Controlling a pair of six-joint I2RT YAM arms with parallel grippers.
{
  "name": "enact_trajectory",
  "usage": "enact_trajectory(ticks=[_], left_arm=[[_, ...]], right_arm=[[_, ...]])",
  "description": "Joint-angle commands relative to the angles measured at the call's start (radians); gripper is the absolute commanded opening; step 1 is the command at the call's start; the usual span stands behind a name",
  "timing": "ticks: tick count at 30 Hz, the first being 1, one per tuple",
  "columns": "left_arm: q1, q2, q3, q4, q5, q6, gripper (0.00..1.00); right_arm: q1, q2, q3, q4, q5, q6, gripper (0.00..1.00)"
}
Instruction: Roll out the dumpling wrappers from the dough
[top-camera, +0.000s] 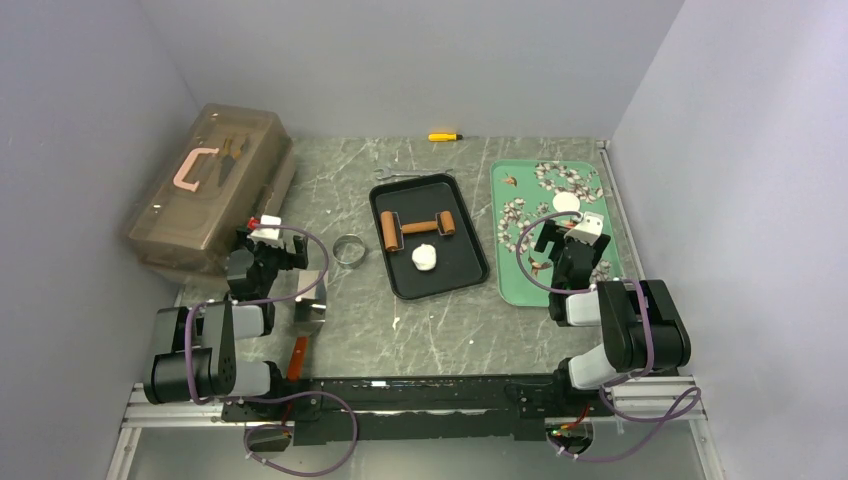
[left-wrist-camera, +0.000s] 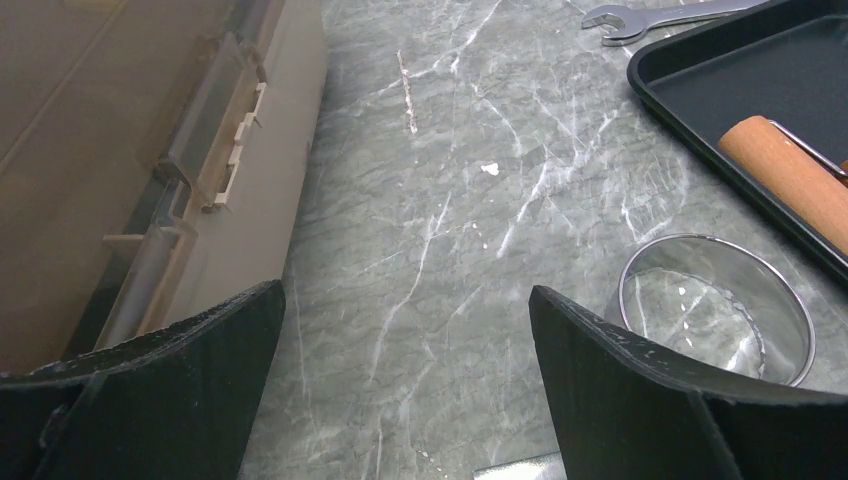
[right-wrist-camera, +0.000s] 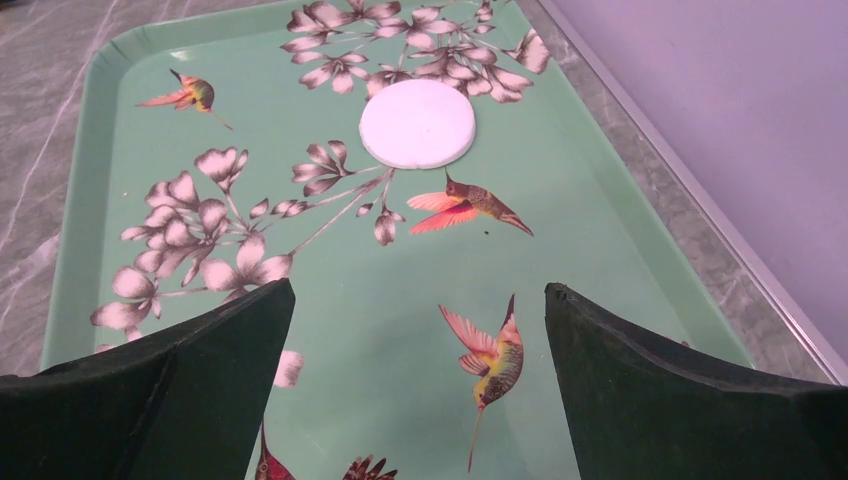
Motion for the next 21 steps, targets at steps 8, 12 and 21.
enact_trajectory(ticks=[8, 12, 21], left_arm=[[-0.005, -0.017, 0.012, 0.029, 0.041, 0.025, 0.99], [0.027, -0.106, 0.065, -0.13, 0.132, 0.017, 0.99], [-0.04, -0.098, 0.567, -1.075, 0.459, 0.292, 0.99]], right_arm=[[0.0, -0.118, 0.086, -0.238, -0.059, -0.002, 1.0], [0.0, -0.221, 0.141, -0.393, -0.049, 0.035, 1.0], [0.0, -0.354, 0.274, -0.636, -0.186, 0.121, 1.0]])
